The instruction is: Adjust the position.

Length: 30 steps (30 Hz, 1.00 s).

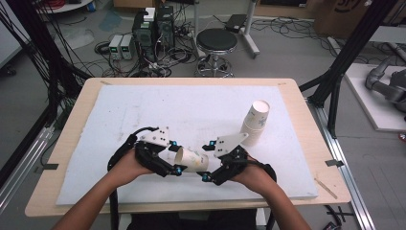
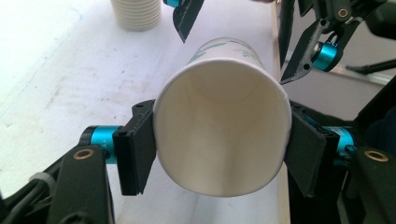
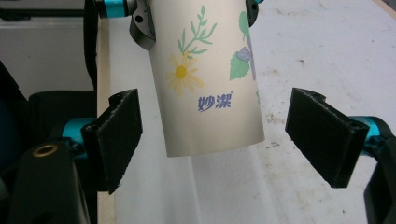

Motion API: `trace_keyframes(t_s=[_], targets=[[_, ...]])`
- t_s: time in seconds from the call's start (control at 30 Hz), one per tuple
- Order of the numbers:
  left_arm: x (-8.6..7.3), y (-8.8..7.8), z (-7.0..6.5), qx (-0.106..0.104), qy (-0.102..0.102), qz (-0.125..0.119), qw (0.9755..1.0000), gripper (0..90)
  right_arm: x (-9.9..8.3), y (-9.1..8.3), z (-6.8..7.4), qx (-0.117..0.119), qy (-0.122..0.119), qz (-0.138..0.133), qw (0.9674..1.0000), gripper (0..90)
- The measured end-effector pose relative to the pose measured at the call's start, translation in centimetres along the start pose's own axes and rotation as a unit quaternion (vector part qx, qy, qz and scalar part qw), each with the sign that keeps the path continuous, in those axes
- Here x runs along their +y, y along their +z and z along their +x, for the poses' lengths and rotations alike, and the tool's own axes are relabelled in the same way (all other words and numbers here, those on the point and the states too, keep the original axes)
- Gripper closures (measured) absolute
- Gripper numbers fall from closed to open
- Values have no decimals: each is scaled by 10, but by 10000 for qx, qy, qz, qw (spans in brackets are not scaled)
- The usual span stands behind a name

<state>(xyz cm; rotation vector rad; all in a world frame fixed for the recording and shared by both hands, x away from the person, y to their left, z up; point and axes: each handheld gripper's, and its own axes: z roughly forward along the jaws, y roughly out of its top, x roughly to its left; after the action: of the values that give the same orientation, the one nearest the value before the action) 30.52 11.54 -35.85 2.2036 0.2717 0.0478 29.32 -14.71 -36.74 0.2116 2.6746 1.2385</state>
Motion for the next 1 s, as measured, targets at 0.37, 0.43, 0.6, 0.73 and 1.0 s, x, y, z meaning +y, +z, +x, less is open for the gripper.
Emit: trace_keyframes(t_s=[0.37,0.43,0.6,0.73,1.0], targets=[[15,2,-2,217,285,719,9968,330,10,11,2,-130,-373,521,9979,193],[18,3,-3,266,303,801,9960,330,12,12,2,-142,-441,594,9972,193],[23,5,-4,282,340,1023,9938,330,15,17,3,-108,-508,764,9957,196],[24,9,-4,297,340,1108,9928,330,17,19,3,-92,-521,824,9952,197],[24,15,-5,255,316,1179,9922,329,18,29,4,-36,-621,998,9931,244]])
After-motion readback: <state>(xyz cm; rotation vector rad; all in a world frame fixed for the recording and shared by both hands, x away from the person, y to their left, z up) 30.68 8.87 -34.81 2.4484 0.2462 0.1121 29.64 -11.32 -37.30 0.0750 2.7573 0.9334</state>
